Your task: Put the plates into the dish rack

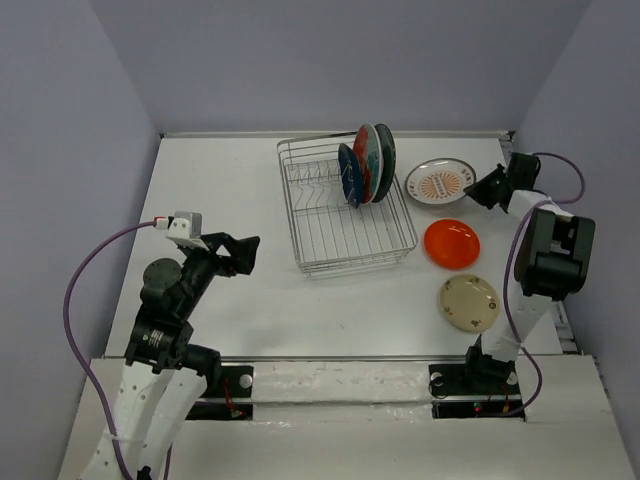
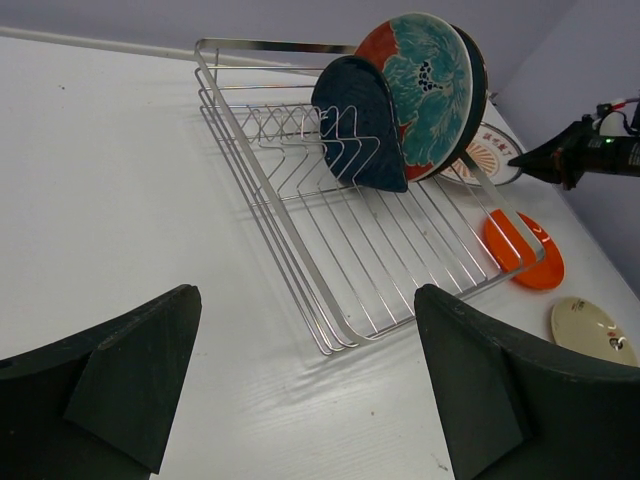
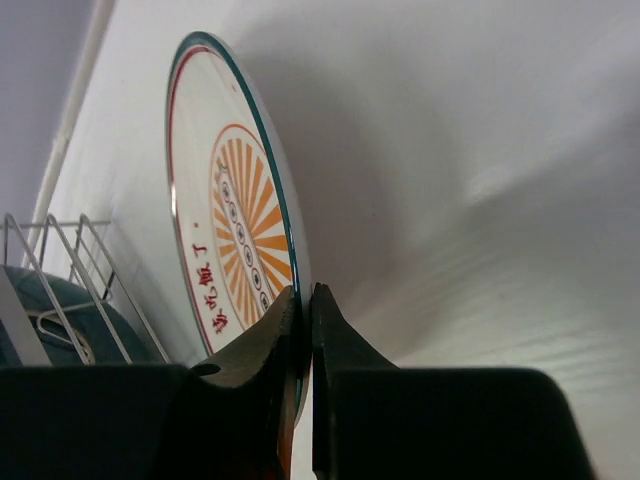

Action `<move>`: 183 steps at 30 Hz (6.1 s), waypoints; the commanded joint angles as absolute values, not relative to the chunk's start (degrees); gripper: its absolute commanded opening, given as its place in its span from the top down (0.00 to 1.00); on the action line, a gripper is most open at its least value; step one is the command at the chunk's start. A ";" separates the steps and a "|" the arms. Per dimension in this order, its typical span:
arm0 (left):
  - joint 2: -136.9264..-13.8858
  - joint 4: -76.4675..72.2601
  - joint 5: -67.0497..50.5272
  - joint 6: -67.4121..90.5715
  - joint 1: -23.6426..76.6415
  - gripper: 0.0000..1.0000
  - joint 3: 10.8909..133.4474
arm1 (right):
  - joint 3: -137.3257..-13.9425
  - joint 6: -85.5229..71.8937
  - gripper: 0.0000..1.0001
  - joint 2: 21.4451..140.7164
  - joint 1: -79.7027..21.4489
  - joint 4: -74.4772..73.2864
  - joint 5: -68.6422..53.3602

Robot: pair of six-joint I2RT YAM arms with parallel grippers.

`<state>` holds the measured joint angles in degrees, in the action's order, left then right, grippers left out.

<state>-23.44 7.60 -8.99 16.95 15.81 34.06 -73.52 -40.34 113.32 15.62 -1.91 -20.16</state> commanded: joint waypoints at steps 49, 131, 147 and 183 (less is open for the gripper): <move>-20.92 5.89 -7.47 16.79 16.96 0.01 33.13 | -117.95 -7.72 0.93 120.41 -43.95 -28.47 53.62; -19.69 5.71 -7.47 16.79 19.60 0.01 33.14 | -76.35 -19.73 0.93 65.89 -27.56 -13.61 30.55; -17.14 10.54 9.29 20.64 19.42 0.01 34.45 | -145.63 14.06 0.93 126.47 -50.01 -28.83 66.62; -17.93 11.07 11.69 22.41 21.27 0.01 34.45 | -138.43 10.73 0.93 138.78 -46.76 -28.47 63.55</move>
<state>-16.88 13.15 11.20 22.22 20.95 33.34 -139.65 12.95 138.47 -46.57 -29.34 64.58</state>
